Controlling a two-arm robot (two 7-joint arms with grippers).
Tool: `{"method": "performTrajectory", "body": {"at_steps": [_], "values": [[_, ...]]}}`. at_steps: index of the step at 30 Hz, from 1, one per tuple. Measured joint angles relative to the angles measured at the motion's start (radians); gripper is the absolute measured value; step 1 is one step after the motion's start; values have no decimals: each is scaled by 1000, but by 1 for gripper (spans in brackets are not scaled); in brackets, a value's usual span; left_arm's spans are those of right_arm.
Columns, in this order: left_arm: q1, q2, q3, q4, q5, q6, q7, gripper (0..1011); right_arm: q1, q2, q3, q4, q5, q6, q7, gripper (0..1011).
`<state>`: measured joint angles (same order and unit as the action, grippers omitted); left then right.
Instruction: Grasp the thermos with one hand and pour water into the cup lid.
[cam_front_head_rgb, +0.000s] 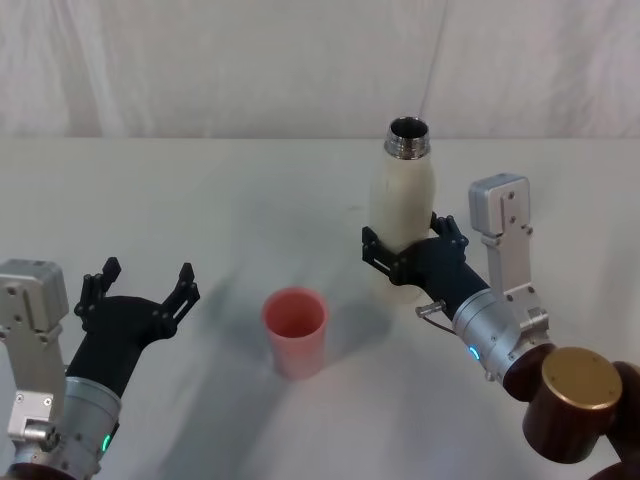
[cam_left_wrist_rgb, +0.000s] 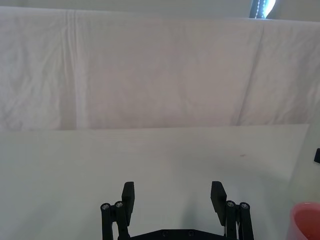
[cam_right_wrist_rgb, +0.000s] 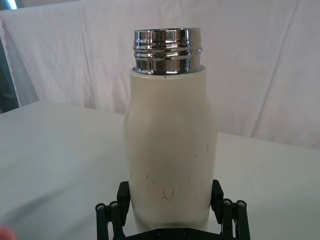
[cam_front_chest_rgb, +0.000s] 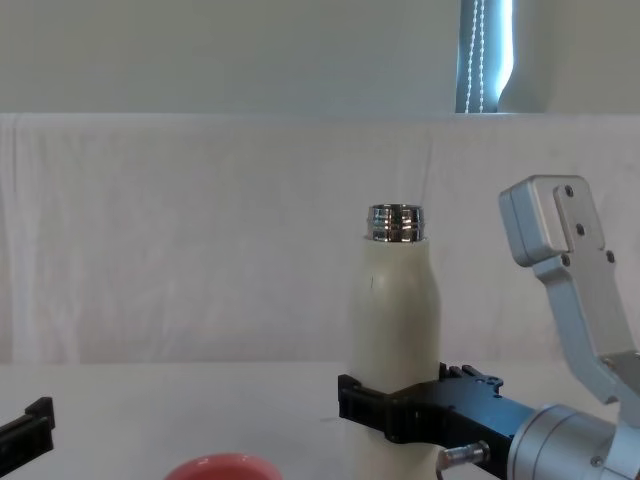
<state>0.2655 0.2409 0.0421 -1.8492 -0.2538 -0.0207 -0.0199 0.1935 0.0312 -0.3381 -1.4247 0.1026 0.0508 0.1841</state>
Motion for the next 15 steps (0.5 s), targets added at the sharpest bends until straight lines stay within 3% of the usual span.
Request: {"method": "performTrajectory", "body": {"at_steps": [15], "values": [[0,0,0,0,0,0,0,1001,-46,26,5,-63,-1,4,0,1002]]}}
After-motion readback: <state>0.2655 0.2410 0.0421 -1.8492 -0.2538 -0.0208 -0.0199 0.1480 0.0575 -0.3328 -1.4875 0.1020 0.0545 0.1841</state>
